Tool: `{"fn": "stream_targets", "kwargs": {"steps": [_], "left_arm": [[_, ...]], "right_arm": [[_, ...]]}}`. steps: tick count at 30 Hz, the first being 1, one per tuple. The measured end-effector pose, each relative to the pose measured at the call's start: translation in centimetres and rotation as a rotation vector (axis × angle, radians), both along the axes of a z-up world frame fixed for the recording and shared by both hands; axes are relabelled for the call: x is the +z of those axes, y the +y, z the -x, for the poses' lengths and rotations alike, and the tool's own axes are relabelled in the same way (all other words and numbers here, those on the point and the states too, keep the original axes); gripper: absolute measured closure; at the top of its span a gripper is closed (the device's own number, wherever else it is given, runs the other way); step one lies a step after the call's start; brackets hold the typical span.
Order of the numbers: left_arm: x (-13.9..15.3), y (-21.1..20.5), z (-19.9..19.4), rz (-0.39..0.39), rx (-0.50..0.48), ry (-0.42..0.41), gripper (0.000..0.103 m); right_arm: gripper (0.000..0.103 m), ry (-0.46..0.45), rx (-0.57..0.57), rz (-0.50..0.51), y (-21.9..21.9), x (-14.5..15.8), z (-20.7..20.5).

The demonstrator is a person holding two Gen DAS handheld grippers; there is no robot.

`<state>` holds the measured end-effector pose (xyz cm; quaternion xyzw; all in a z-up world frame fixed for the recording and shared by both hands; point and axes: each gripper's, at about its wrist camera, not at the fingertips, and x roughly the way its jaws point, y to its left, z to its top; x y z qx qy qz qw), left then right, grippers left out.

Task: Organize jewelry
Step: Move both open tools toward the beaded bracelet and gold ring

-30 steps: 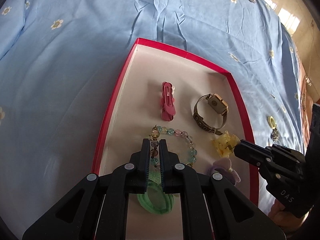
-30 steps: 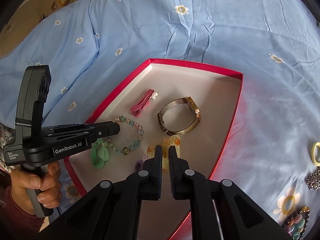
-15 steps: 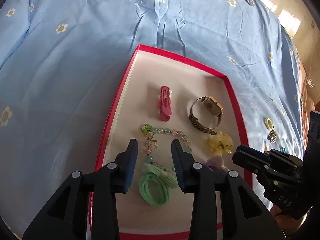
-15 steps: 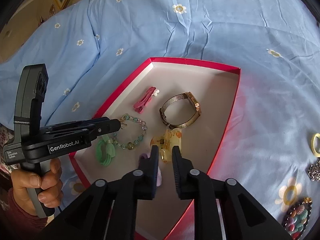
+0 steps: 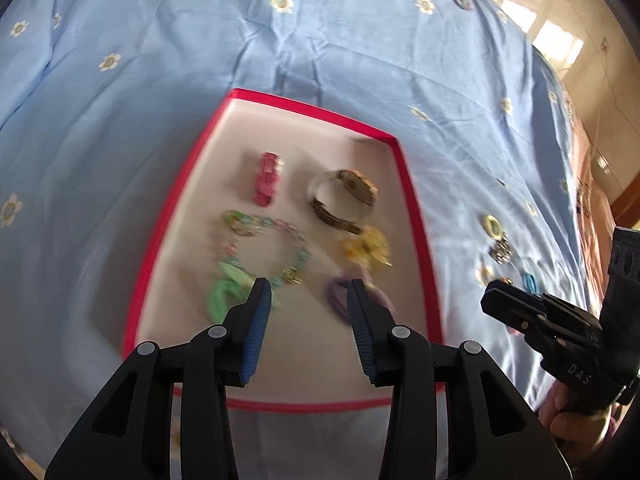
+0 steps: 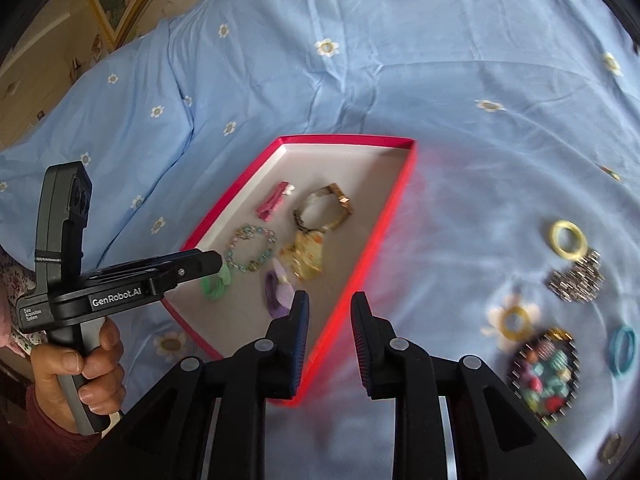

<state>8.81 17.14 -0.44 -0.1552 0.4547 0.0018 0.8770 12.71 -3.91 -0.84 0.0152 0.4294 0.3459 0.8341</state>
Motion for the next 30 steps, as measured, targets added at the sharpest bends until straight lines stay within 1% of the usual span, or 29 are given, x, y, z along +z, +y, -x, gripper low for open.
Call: {"fn": "stream_targets", "kwargs": {"steps": [12, 14, 16, 24, 30], "left_arm": [[0.8, -6.5, 0.7, 0.005, -0.132, -0.005, 0.065], [0.8, -7.5, 0.7, 0.007, -0.153, -0.001, 0.063], [0.7, -8.4, 0.7, 0.006, -0.170, 0.002, 0.063], [0.2, -12.2, 0.5, 0.010, -0.246, 0.021, 0.063], [-0.5, -14.9, 0.0, 0.005, -0.303, 0.044, 0.063]], "right_arm": [[0.076, -0.010, -0.129, 0.013, -7.5, 0.1, 1.9], [0.075, -0.006, -0.152, 0.015, -8.7, -0.1, 2.3], [0.073, -0.002, -0.173, 0.018, -9.8, -0.3, 2.6], [0.073, 0.016, -0.270, 0.012, -14.3, -1.1, 4.0], [0.073, 0.015, -0.312, 0.016, -16.3, -1.3, 4.5]]}}
